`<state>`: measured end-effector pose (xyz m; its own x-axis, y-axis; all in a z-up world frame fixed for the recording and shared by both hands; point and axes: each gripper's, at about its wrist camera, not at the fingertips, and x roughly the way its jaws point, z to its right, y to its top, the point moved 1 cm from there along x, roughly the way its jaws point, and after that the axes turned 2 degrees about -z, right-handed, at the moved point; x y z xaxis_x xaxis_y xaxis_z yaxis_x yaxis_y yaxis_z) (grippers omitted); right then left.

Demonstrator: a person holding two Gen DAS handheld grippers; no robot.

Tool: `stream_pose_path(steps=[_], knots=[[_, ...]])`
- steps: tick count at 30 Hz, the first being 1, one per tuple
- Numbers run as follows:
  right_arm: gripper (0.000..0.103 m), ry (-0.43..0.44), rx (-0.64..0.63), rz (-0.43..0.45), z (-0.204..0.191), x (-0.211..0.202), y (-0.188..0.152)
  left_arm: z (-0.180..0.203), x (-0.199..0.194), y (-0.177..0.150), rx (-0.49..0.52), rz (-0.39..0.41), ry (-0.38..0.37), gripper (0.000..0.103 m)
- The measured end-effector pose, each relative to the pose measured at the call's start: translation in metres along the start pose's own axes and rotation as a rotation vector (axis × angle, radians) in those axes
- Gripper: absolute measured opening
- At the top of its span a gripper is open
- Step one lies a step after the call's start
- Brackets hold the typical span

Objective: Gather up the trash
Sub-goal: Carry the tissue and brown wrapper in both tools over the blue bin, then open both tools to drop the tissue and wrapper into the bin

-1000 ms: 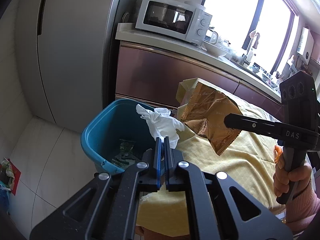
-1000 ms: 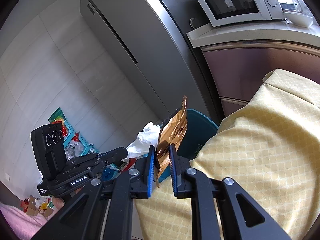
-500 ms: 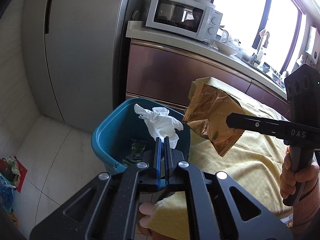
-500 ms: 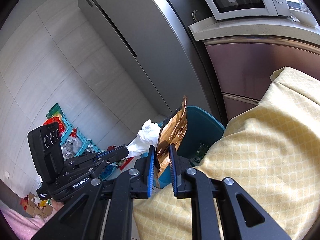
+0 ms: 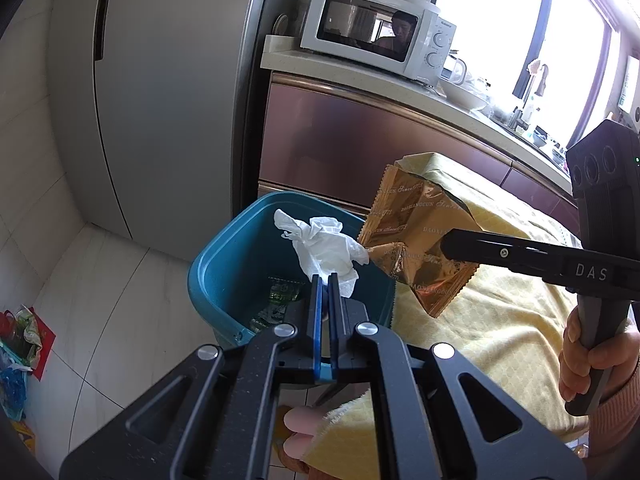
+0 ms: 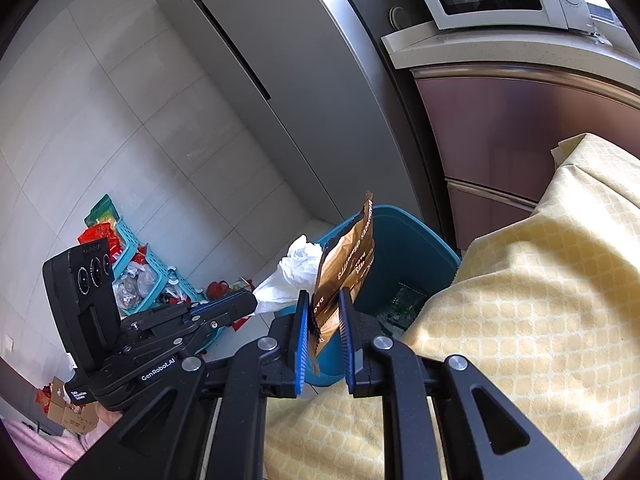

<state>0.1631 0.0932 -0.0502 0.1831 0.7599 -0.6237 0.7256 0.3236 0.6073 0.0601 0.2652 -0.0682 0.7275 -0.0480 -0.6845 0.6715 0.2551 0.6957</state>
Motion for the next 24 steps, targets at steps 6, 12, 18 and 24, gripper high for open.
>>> stream_pose_path(steps=[6, 12, 18, 24], knots=[[0.014, -0.020, -0.003, -0.022, -0.003, 0.011, 0.003, -0.005, 0.008, -0.001, -0.012, -0.012, 0.012, 0.003], [0.015, -0.053, -0.014, -0.061, -0.005, 0.027, 0.009, -0.010, 0.024, 0.001, -0.026, -0.041, 0.017, 0.003], [0.015, -0.088, -0.040, -0.106, -0.008, 0.046, 0.015, -0.013, 0.046, 0.000, -0.033, -0.075, 0.035, 0.003], [0.024, -0.144, -0.053, -0.144, -0.007, 0.064, 0.017, -0.016, 0.075, -0.004, -0.061, -0.135, 0.008, 0.005]])
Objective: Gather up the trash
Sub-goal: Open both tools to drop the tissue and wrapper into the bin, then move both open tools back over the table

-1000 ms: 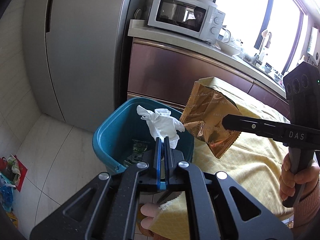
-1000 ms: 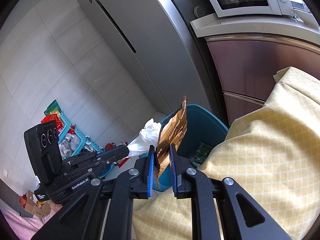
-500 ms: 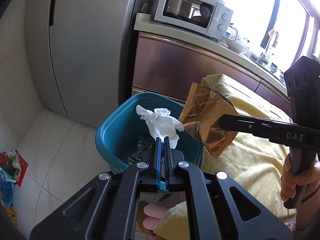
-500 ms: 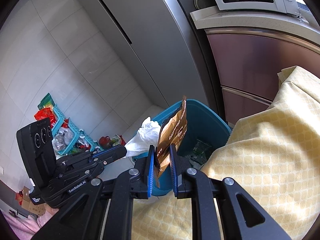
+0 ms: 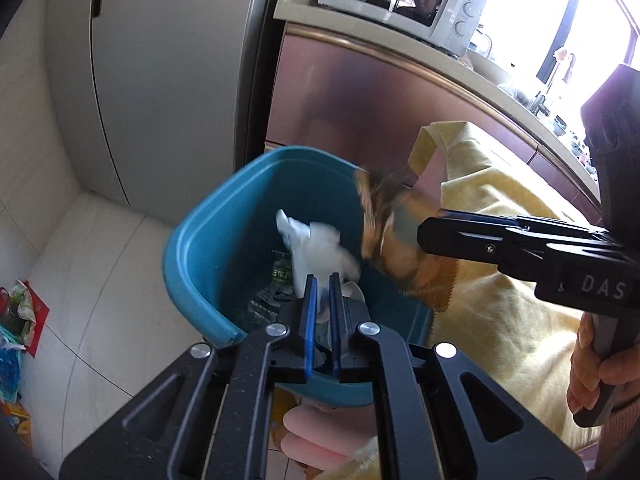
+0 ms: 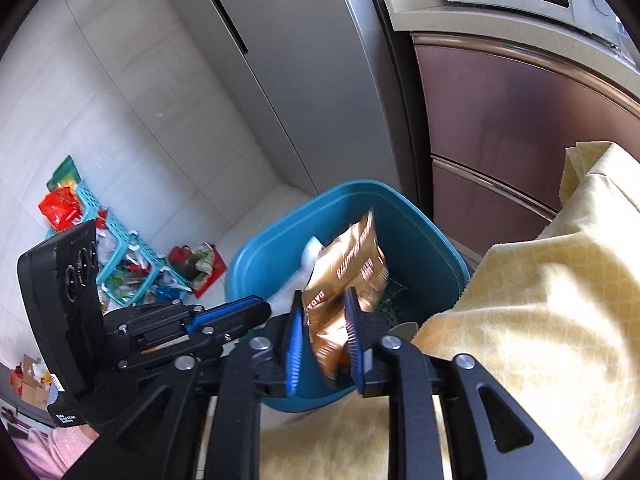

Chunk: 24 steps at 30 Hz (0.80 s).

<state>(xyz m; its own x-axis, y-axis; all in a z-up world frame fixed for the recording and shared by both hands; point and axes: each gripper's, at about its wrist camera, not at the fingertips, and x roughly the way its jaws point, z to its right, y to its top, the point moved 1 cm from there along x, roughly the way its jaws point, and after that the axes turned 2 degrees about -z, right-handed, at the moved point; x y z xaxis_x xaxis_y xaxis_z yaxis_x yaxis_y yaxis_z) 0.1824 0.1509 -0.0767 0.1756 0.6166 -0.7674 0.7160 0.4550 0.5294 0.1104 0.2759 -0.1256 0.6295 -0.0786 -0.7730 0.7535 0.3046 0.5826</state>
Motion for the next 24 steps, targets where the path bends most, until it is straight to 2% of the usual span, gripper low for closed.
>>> stream_pose_path(steps=[2, 6, 10, 15, 20, 24], knots=[[0.027, -0.011, 0.006, -0.002, 0.001, 0.003, 0.000, -0.002, 0.010, -0.001, -0.014, -0.014, 0.001, 0.005], [0.027, -0.007, 0.018, -0.003, 0.006, 0.005, -0.004, -0.007, 0.022, -0.004, -0.036, -0.034, -0.008, 0.005], [0.028, 0.007, 0.026, 0.010, 0.010, -0.003, -0.010, -0.006, 0.021, -0.005, -0.038, -0.017, -0.014, 0.005], [0.032, 0.027, 0.045, 0.050, 0.015, -0.024, -0.021, 0.001, 0.002, -0.004, -0.016, 0.032, -0.023, 0.017], [0.037, 0.020, 0.034, 0.120, 0.018, -0.062, -0.041, 0.029, -0.026, -0.003, 0.042, 0.092, -0.073, 0.031], [0.037, 0.003, 0.048, 0.181, 0.026, -0.097, -0.062, 0.062, -0.042, -0.003, 0.116, 0.122, -0.133, 0.033]])
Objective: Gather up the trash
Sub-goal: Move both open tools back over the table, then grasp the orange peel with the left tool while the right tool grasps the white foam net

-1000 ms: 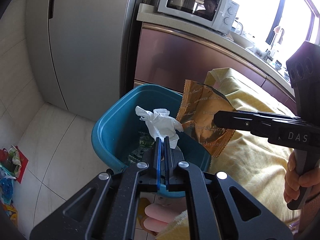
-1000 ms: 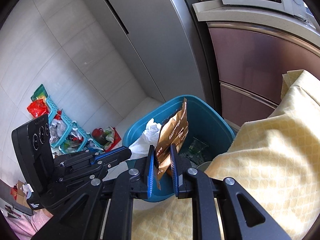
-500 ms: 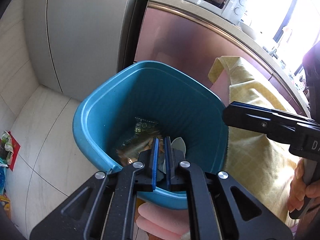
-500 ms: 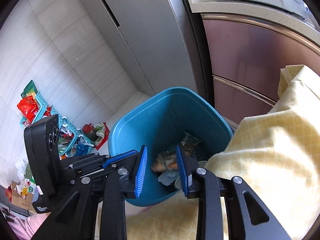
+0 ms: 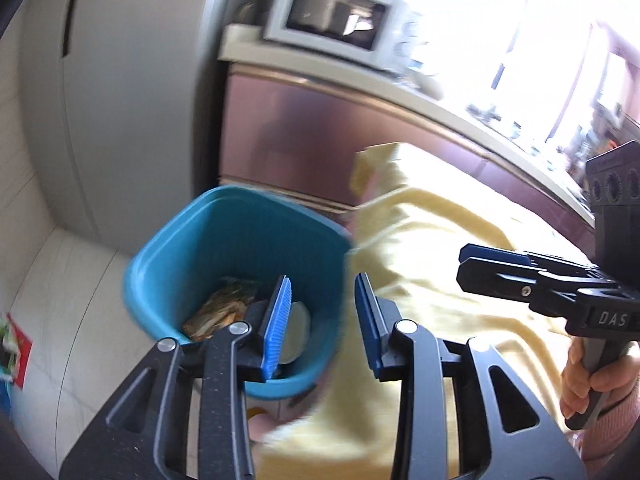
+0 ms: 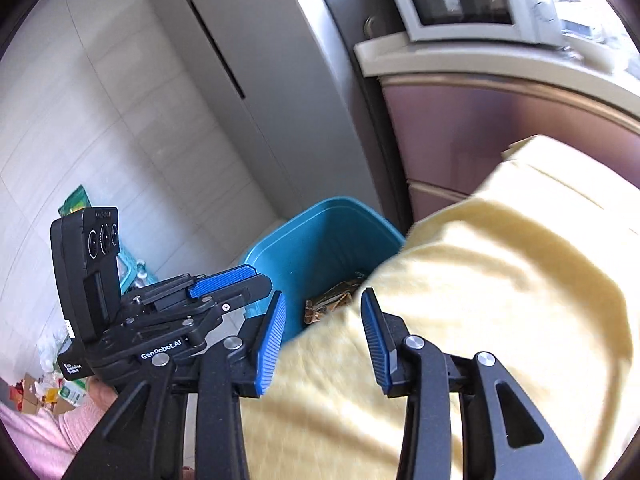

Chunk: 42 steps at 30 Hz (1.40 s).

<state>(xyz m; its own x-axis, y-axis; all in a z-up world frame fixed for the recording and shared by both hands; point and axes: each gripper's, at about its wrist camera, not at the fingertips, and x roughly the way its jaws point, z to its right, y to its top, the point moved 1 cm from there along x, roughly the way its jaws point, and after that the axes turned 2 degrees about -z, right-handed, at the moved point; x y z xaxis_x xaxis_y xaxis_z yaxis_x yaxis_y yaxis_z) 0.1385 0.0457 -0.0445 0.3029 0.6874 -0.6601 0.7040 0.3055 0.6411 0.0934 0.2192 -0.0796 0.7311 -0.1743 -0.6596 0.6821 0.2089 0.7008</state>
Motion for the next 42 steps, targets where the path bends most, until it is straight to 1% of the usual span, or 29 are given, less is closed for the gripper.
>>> stream_pose_path(steps=[5, 12, 18, 23, 26, 27, 31, 34, 37, 42], knots=[[0.038, -0.042, 0.037, 0.069, 0.018, -0.046, -0.019, 0.052, -0.005, 0.001, 0.102, 0.003, -0.091, 0.036], [0.038, -0.123, 0.125, 0.158, 0.047, -0.106, -0.049, 0.125, 0.003, -0.009, 0.213, -0.039, -0.219, 0.036], [0.038, -0.223, 0.217, 0.228, 0.078, -0.154, -0.081, 0.184, 0.014, -0.025, 0.301, -0.086, -0.303, 0.036], [0.039, -0.324, 0.324, 0.273, 0.112, -0.191, -0.112, 0.227, 0.025, -0.038, 0.369, -0.131, -0.368, 0.039], [0.047, -0.391, 0.391, 0.306, 0.132, -0.212, -0.130, 0.250, 0.033, -0.044, 0.403, -0.156, -0.407, 0.042], [0.050, -0.412, 0.414, 0.318, 0.139, -0.219, -0.136, 0.257, 0.034, -0.045, 0.412, -0.166, -0.416, 0.043], [0.051, -0.486, 0.489, 0.340, 0.166, -0.242, -0.161, 0.282, 0.043, -0.052, 0.447, -0.200, -0.445, 0.044], [0.053, -0.524, 0.525, 0.342, 0.177, -0.249, -0.175, 0.300, 0.048, -0.055, 0.472, -0.215, -0.460, 0.045], [0.055, -0.535, 0.561, 0.341, 0.187, -0.250, -0.185, 0.315, 0.055, -0.058, 0.492, -0.231, -0.461, 0.046], [0.060, -0.533, 0.575, 0.324, 0.196, -0.248, -0.192, 0.335, 0.069, -0.063, 0.521, -0.266, -0.449, 0.046]])
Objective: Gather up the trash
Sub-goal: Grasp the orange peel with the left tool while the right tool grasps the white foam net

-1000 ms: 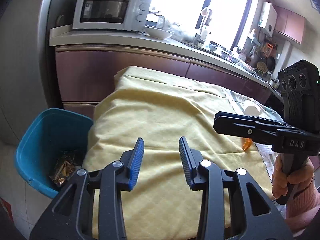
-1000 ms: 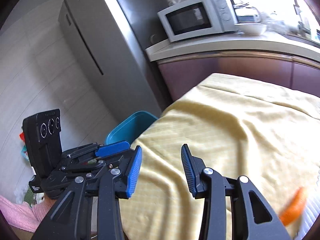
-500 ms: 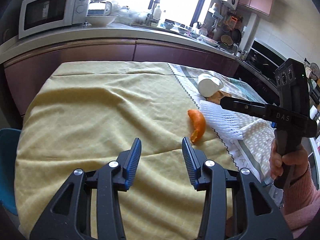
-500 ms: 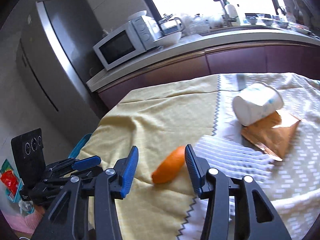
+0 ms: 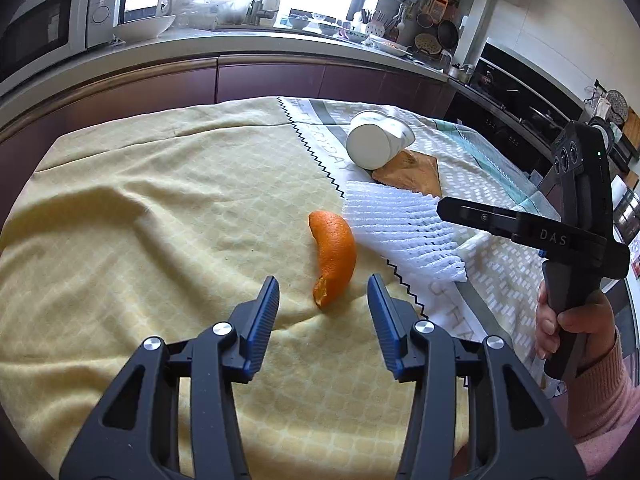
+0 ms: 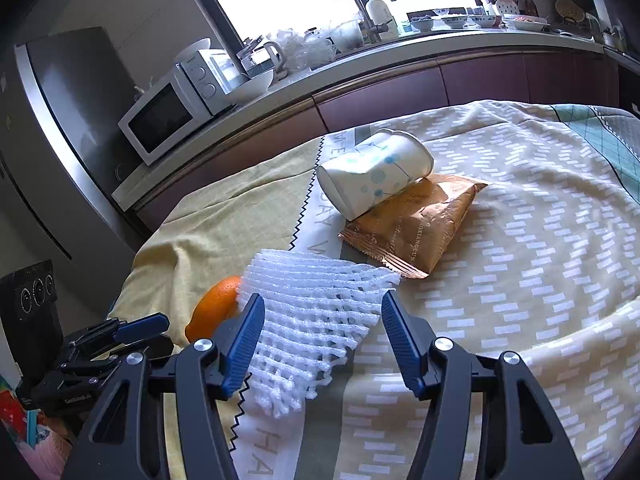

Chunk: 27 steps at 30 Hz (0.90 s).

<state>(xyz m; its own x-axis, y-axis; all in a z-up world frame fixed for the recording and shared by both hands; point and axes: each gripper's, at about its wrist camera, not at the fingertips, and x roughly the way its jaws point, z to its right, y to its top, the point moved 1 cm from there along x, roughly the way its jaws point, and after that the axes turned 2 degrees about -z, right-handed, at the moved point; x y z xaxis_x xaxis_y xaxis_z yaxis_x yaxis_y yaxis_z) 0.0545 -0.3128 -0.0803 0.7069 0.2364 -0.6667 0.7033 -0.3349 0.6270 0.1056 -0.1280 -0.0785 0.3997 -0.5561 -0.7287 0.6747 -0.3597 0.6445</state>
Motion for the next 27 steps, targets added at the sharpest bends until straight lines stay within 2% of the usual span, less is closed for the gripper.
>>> stream_pose_path(steps=[7, 9, 11, 14, 17, 19, 22, 27], knots=[[0.061, -0.001, -0.009, -0.045, -0.003, 0.015, -0.003, 0.005, 0.022, 0.009, -0.001, -0.055, -0.008, 0.040], [0.065, -0.002, -0.019, -0.051, -0.006, 0.017, -0.003, 0.005, 0.028, 0.010, -0.007, -0.072, -0.006, 0.037], [0.066, 0.001, -0.022, -0.055, -0.007, 0.018, -0.003, 0.004, 0.034, 0.011, -0.017, -0.089, -0.010, 0.028], [0.066, -0.008, -0.037, -0.061, -0.010, 0.020, -0.003, 0.002, 0.036, 0.011, -0.025, -0.094, -0.012, 0.023], [0.066, -0.029, -0.066, -0.064, -0.015, 0.021, -0.004, 0.001, 0.036, 0.012, -0.036, -0.091, -0.015, 0.021], [0.061, -0.035, -0.075, -0.067, -0.016, 0.022, -0.005, 0.000, 0.035, 0.011, -0.042, -0.087, -0.013, 0.021], [0.050, -0.040, -0.073, -0.068, -0.016, 0.022, -0.005, -0.002, 0.031, 0.010, -0.054, -0.079, -0.010, 0.020], [0.021, -0.014, -0.068, -0.079, -0.013, 0.024, -0.005, -0.006, 0.019, 0.008, -0.060, -0.053, 0.011, 0.019]])
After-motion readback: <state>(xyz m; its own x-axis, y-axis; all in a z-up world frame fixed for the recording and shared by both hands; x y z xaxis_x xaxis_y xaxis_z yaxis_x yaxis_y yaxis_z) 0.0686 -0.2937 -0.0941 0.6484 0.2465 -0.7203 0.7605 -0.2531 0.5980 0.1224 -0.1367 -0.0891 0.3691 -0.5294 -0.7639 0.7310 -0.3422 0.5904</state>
